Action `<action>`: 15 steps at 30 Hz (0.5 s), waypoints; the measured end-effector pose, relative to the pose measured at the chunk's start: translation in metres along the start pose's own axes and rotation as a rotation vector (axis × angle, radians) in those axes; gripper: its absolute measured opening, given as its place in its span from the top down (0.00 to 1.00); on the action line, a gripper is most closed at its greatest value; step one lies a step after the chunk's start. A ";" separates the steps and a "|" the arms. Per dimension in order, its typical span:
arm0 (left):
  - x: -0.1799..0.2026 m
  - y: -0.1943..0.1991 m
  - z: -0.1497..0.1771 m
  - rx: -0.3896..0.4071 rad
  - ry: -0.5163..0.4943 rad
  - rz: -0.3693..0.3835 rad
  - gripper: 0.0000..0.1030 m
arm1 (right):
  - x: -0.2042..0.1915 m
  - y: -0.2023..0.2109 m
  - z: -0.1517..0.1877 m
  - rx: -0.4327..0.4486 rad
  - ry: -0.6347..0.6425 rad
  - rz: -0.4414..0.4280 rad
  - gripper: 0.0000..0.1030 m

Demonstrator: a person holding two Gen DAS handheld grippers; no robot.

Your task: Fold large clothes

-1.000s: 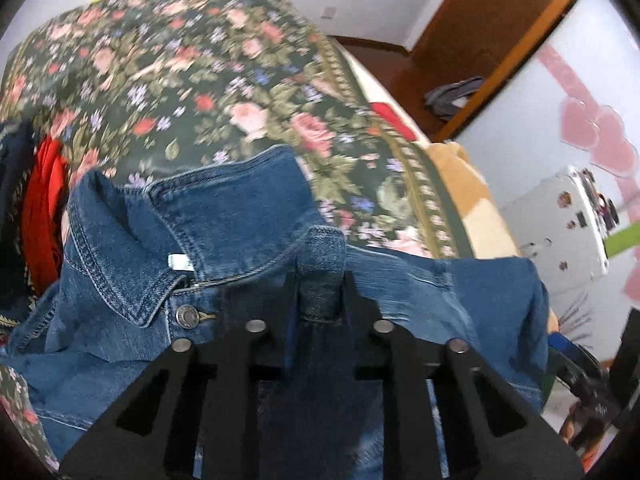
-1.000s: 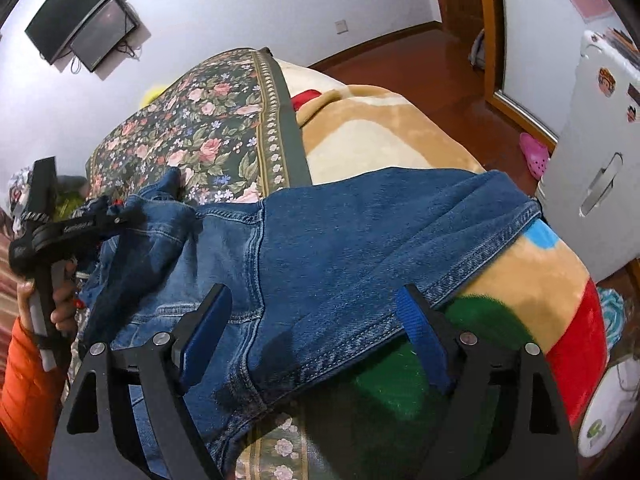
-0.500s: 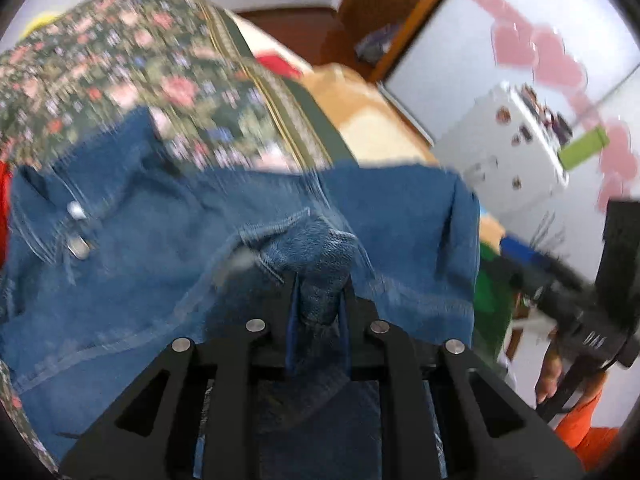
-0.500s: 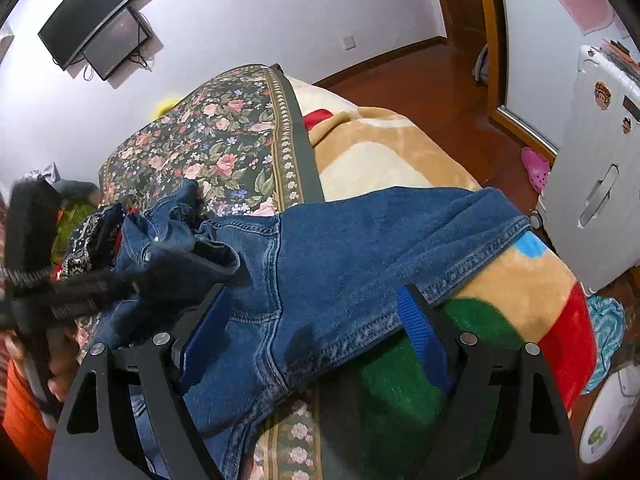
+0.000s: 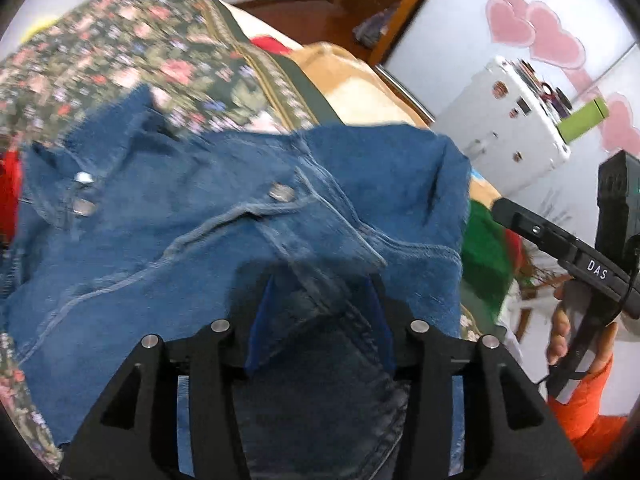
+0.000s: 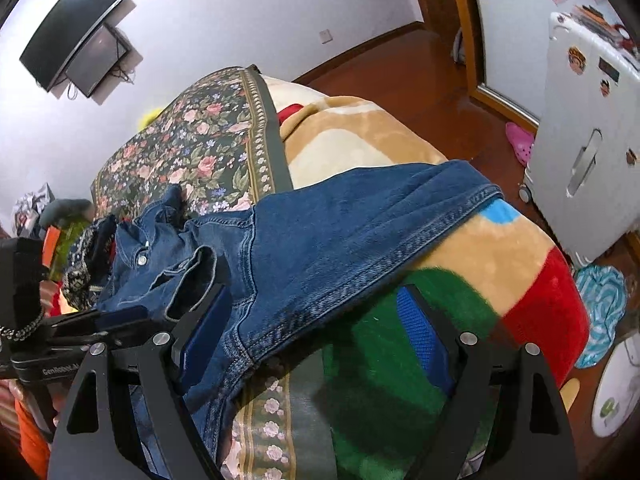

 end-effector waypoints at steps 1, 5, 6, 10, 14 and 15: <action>-0.005 0.005 -0.003 0.020 0.001 -0.025 0.56 | 0.001 0.001 -0.001 0.002 -0.009 -0.001 0.20; -0.034 0.031 -0.014 0.112 0.034 -0.106 0.51 | 0.014 0.009 -0.011 0.021 -0.047 -0.003 0.20; -0.045 0.040 -0.017 0.143 0.051 -0.130 0.47 | 0.019 0.011 -0.014 0.026 -0.059 -0.002 0.20; -0.087 0.065 -0.019 0.229 0.123 -0.230 0.38 | 0.042 0.007 -0.023 0.025 -0.119 0.008 0.20; -0.129 0.074 -0.007 0.251 0.220 -0.276 0.35 | 0.072 -0.008 -0.026 -0.002 -0.190 0.032 0.20; -0.137 0.074 -0.002 0.247 0.241 -0.281 0.35 | 0.079 -0.013 -0.026 -0.014 -0.212 0.033 0.20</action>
Point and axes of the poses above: each gripper's, at about its wrist camera, not at the fingertips, and y roughly against the way its jaws point, x to its right, z to its underside, the point moved 10 cm from there along -y, roughly the way its jaws point, and after that the axes turned 2 degrees about y, right-handed, at the moved point
